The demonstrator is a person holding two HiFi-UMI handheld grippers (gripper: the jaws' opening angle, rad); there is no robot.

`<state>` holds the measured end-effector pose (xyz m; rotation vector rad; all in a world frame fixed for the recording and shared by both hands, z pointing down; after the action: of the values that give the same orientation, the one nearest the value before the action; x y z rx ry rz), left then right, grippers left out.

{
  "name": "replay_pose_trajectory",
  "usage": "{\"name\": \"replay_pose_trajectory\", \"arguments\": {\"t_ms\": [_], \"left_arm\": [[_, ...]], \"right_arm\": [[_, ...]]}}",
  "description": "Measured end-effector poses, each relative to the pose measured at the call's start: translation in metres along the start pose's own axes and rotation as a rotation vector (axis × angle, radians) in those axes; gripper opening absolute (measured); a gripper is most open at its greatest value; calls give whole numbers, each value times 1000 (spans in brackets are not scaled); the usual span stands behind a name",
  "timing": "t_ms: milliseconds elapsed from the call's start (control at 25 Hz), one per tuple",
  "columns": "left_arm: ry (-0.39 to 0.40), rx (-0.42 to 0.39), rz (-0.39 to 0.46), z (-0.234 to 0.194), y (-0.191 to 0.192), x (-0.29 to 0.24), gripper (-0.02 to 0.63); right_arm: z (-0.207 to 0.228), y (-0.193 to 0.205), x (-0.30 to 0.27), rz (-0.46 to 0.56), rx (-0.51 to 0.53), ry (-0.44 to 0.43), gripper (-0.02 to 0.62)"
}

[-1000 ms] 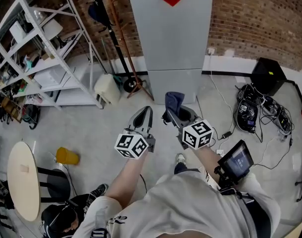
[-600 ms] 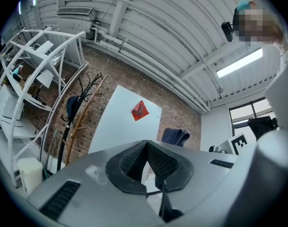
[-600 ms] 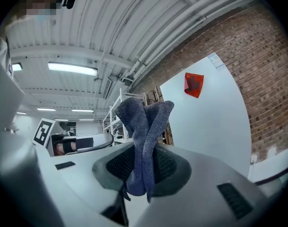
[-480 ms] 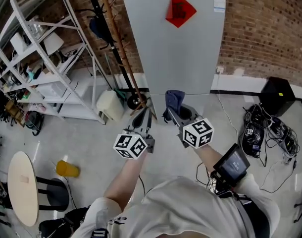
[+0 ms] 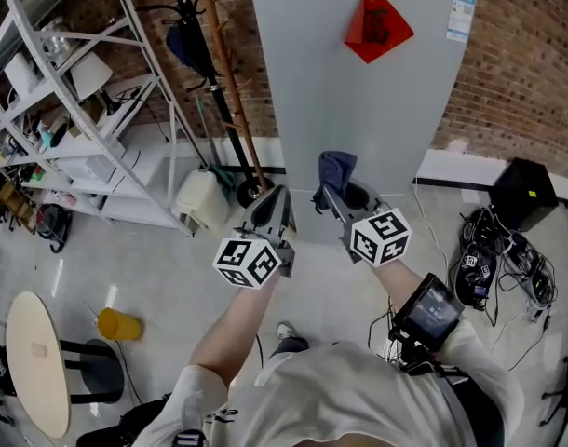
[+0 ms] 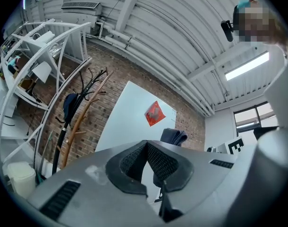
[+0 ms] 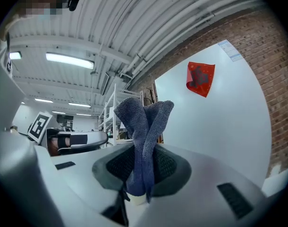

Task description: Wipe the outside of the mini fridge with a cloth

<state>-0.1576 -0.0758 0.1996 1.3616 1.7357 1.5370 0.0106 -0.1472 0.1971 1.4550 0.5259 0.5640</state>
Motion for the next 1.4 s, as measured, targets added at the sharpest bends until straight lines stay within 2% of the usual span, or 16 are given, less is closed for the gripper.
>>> {"name": "replay_pose_trajectory", "arguments": {"t_ms": [280,600,760,1000,1400], "left_arm": [[107,-35,30,-80,-61,-44,3],[194,-103,83,-133,-133,-87,3],[193,-126,116,-149,-159,-102,3],[153,-129,133,-164,-169,-113,3],[103,-164,147,-179,-189,-130,3]], "right_arm": [[3,-53,-89,84,113,65,84],[5,-111,-168,174,185,132,84],[11,-146,-201,215,238,136,84],[27,-189,-240,247,310,141,84],[46,-241,-291,238,335,195,84]]}}
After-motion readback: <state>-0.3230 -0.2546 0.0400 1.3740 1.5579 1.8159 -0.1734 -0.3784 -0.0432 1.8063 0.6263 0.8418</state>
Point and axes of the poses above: the fingertips, and each gripper's own axes: x backward along the fingers, z to its right, y out of its underside, the point moved 7 cm from there along x, backward along the fingers, and after that the axes turned 7 degrees about y, right-handed, at the moved point
